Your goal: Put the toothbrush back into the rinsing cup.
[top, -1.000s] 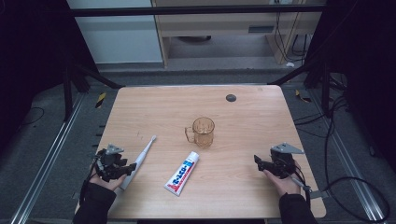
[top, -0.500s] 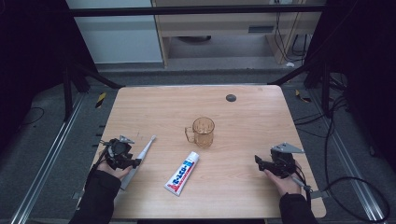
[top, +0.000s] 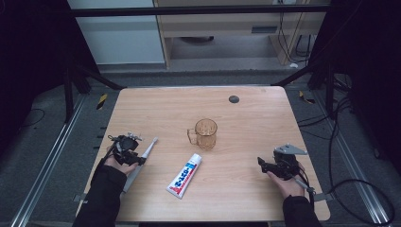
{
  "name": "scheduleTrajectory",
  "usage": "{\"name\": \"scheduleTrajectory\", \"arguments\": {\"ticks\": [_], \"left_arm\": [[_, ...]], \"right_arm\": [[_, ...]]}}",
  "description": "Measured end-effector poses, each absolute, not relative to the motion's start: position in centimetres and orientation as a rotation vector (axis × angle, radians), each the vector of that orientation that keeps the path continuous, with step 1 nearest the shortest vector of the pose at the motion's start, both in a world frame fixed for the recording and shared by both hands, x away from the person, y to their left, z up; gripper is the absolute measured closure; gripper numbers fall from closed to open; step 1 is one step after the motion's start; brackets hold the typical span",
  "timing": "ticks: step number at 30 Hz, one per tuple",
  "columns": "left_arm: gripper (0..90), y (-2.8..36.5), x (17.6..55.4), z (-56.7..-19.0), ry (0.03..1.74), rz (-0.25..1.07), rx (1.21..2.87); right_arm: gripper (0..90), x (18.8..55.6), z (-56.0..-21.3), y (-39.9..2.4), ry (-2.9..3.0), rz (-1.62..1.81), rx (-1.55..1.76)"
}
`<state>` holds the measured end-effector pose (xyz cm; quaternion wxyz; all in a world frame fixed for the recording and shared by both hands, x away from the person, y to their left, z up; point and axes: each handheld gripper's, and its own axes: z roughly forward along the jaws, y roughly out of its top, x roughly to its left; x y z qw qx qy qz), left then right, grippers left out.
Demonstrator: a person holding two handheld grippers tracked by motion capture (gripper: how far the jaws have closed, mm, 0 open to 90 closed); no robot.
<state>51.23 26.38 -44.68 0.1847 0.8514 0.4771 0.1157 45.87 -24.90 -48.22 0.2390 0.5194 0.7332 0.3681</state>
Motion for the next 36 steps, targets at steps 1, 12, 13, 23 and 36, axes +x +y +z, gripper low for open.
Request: {"name": "scheduleTrajectory", "arguments": {"ticks": [1,12,13,23,36], "left_arm": [[55.5,26.5,51.4,-44.7,1.339,0.327,2.406],[55.8,26.2,52.1,-44.8,1.35,0.271,2.436],[55.8,26.1,52.2,-44.8,1.348,0.266,2.443],[56.7,25.8,52.8,-45.0,1.371,0.234,2.479],[59.7,25.8,53.2,-46.0,1.397,0.187,2.501]], "right_arm": [[28.8,45.9,-48.3,-24.9,2.008,1.006,1.423],[29.1,46.0,-48.3,-24.9,2.012,1.005,1.422],[29.2,46.0,-48.3,-24.9,2.012,1.004,1.422],[30.1,45.9,-48.3,-24.9,2.016,1.005,1.423],[31.1,46.0,-48.3,-24.9,2.023,1.018,1.434]]}}
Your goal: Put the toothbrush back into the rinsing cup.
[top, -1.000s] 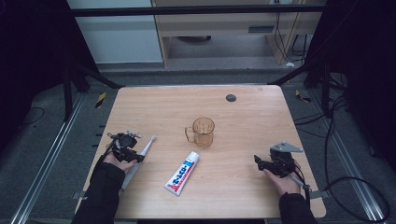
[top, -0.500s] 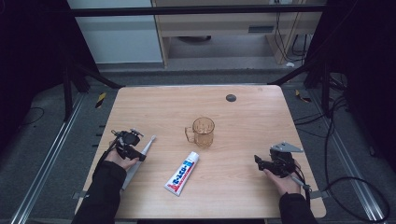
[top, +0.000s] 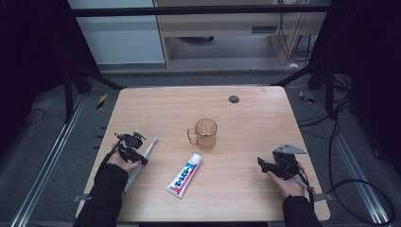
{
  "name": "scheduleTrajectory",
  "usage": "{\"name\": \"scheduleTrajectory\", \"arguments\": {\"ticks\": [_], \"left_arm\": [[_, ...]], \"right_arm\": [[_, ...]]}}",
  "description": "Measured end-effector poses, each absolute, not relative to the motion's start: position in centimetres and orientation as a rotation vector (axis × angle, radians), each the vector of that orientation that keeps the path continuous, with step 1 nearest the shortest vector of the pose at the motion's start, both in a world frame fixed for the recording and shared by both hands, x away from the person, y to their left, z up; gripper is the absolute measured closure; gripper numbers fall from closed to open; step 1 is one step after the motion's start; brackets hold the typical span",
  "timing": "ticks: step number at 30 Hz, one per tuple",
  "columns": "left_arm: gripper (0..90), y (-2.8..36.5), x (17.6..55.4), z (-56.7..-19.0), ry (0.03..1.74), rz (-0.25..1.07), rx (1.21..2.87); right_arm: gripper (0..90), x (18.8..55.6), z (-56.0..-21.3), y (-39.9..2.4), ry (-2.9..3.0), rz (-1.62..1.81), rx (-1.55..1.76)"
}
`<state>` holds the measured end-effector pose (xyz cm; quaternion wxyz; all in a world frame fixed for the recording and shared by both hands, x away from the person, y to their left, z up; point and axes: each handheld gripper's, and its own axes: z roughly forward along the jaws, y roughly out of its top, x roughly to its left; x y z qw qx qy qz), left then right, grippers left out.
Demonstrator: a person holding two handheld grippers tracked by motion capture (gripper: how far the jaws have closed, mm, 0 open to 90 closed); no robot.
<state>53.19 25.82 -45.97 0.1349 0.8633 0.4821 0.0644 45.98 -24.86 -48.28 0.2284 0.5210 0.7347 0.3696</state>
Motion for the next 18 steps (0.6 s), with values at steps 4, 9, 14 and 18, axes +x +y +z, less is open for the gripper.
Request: {"name": "scheduleTrajectory", "arguments": {"ticks": [4,9,14,18], "left_arm": [[62.0,25.89,53.25,-46.09,1.404,0.174,2.5],[65.0,25.85,53.34,-46.32,1.416,0.155,2.496],[65.8,25.94,53.39,-46.37,1.424,0.142,2.487],[65.9,25.92,53.41,-46.37,1.425,0.144,2.487]], "right_arm": [[31.2,46.02,-48.32,-24.9,2.024,1.012,1.427],[31.3,46.05,-48.34,-24.9,2.026,1.011,1.426],[31.4,46.0,-48.27,-24.87,2.025,1.023,1.43],[31.5,46.01,-48.28,-24.9,2.023,1.022,1.426]]}}
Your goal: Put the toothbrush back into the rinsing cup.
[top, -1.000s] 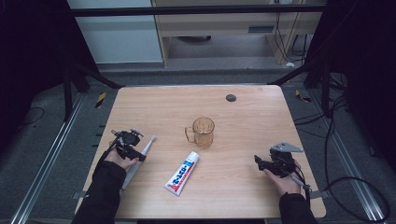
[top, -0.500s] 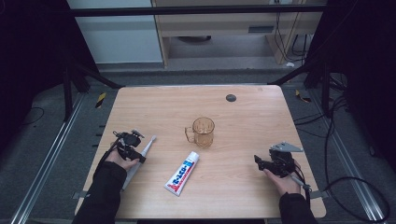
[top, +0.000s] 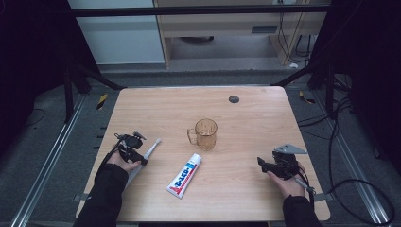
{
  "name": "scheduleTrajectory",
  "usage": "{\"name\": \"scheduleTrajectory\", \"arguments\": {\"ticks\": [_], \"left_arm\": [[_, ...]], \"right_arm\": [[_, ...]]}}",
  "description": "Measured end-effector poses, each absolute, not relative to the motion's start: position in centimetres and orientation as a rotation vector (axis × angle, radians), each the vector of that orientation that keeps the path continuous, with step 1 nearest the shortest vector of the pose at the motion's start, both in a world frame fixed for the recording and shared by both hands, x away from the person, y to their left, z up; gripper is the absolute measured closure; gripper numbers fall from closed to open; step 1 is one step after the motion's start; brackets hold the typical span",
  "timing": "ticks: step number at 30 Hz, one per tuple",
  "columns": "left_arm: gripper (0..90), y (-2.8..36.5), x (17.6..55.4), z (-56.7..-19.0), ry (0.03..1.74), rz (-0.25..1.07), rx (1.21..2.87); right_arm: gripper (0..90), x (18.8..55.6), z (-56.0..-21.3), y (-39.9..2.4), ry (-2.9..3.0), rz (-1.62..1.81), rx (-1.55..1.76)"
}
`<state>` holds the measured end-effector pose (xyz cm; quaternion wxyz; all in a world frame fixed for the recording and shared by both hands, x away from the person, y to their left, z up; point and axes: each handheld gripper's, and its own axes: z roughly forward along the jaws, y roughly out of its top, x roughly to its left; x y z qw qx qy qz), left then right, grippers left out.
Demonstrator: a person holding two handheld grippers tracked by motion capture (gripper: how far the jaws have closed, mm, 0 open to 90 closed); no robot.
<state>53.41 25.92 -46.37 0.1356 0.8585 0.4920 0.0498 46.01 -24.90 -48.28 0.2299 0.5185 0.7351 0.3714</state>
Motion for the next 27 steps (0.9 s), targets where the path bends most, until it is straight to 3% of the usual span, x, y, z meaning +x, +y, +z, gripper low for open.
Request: {"name": "scheduleTrajectory", "arguments": {"ticks": [14,27], "left_arm": [[66.8,26.4,53.0,-45.7,1.419,0.15,2.456],[67.0,26.6,51.5,-42.4,1.37,0.299,2.327]], "right_arm": [[32.9,46.0,-48.3,-25.0,2.025,1.026,1.423],[33.0,45.9,-48.2,-25.1,2.016,1.032,1.428]]}}
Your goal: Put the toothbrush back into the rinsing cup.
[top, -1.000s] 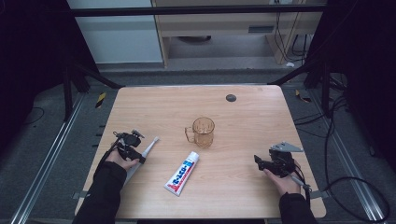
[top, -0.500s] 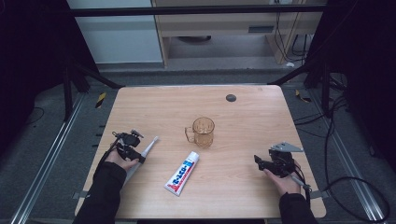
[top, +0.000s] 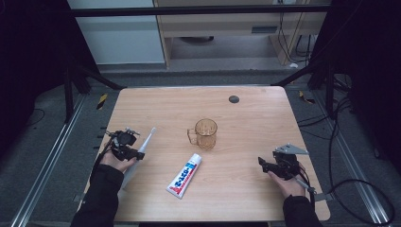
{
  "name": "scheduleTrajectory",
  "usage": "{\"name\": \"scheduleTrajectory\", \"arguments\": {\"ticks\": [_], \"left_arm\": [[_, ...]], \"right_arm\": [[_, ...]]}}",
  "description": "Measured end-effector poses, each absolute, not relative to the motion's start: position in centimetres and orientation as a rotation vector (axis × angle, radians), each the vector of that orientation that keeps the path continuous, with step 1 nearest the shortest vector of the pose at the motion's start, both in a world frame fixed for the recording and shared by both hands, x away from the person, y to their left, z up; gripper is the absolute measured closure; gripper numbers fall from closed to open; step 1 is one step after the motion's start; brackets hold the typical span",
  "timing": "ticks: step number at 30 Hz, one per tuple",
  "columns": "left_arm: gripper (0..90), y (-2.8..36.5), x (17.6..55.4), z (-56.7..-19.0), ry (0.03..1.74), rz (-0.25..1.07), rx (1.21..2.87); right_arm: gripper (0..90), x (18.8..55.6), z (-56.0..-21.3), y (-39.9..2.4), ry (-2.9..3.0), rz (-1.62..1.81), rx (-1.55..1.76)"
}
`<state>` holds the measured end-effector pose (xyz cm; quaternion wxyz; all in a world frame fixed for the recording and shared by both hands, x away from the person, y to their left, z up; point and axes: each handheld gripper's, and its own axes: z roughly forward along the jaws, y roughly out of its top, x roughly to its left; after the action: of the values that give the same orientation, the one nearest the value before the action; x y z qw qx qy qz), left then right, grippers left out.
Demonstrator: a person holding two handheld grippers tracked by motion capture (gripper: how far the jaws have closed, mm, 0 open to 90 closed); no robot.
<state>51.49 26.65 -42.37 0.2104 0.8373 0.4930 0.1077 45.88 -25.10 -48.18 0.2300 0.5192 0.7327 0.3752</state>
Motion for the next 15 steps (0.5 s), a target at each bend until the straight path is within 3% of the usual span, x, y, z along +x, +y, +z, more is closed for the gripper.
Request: {"name": "scheduleTrajectory", "arguments": {"ticks": [15], "left_arm": [[66.9,26.2,49.0,-37.9,1.279,0.558,2.103]], "right_arm": [[30.3,45.7,-48.1,-25.2,1.981,1.041,1.411]]}}
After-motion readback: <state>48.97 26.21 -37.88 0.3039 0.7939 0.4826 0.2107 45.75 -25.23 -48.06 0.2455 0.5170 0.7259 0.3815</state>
